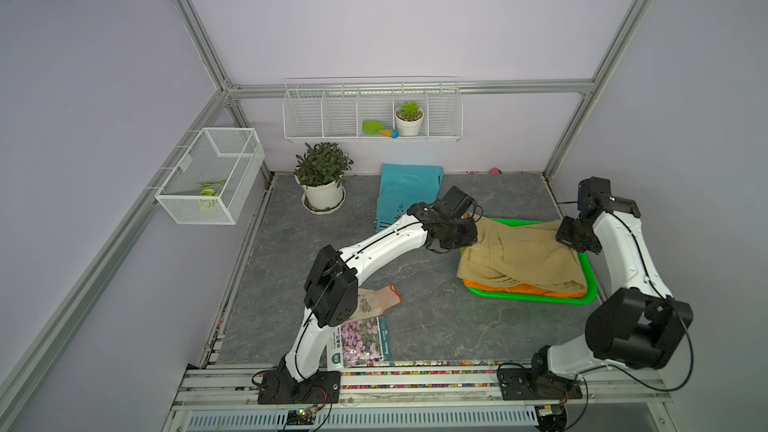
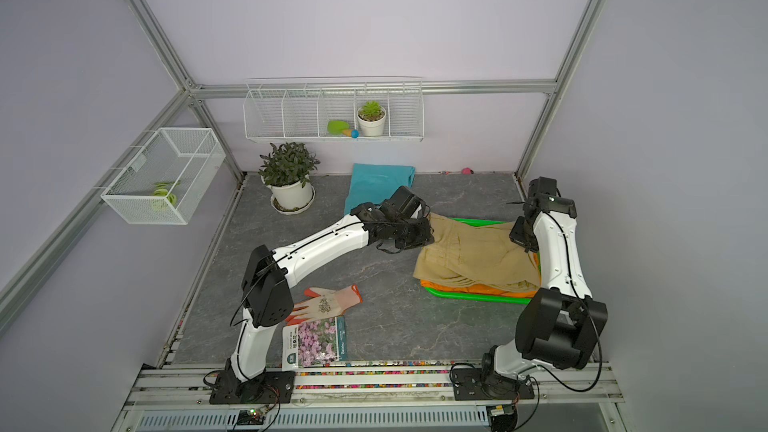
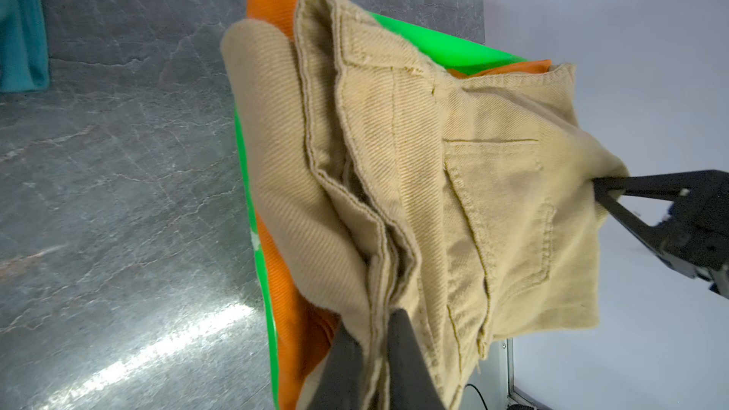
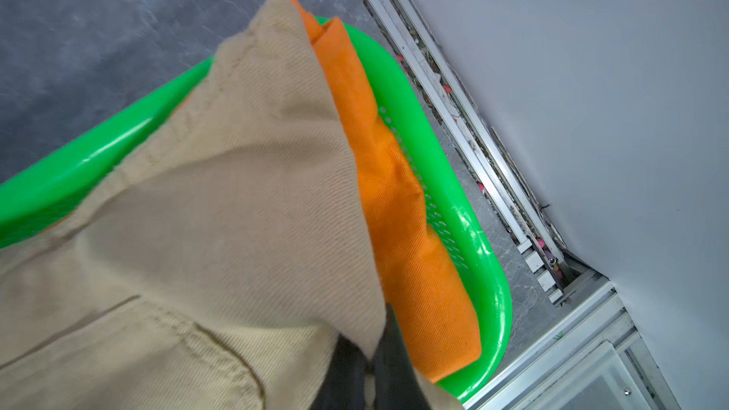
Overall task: Put the folded long pants in the basket
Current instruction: Place the long pant in the basket.
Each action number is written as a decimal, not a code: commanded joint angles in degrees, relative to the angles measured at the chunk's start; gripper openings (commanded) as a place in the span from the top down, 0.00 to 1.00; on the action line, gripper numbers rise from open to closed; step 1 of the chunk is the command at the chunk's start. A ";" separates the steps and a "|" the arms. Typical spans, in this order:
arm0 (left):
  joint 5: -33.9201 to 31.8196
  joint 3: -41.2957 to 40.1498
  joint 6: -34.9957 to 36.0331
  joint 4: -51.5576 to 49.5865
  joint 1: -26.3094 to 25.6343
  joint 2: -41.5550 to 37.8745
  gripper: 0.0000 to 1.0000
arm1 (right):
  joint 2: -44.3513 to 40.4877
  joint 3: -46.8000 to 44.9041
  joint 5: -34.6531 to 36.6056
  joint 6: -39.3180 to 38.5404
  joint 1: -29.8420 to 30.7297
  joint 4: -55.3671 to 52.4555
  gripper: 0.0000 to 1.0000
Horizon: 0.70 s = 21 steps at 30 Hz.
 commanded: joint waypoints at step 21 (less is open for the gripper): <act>5.07 3.81 -2.05 -2.48 -1.54 8.36 1.00 | 10.92 5.48 16.36 1.11 -0.14 -2.99 1.00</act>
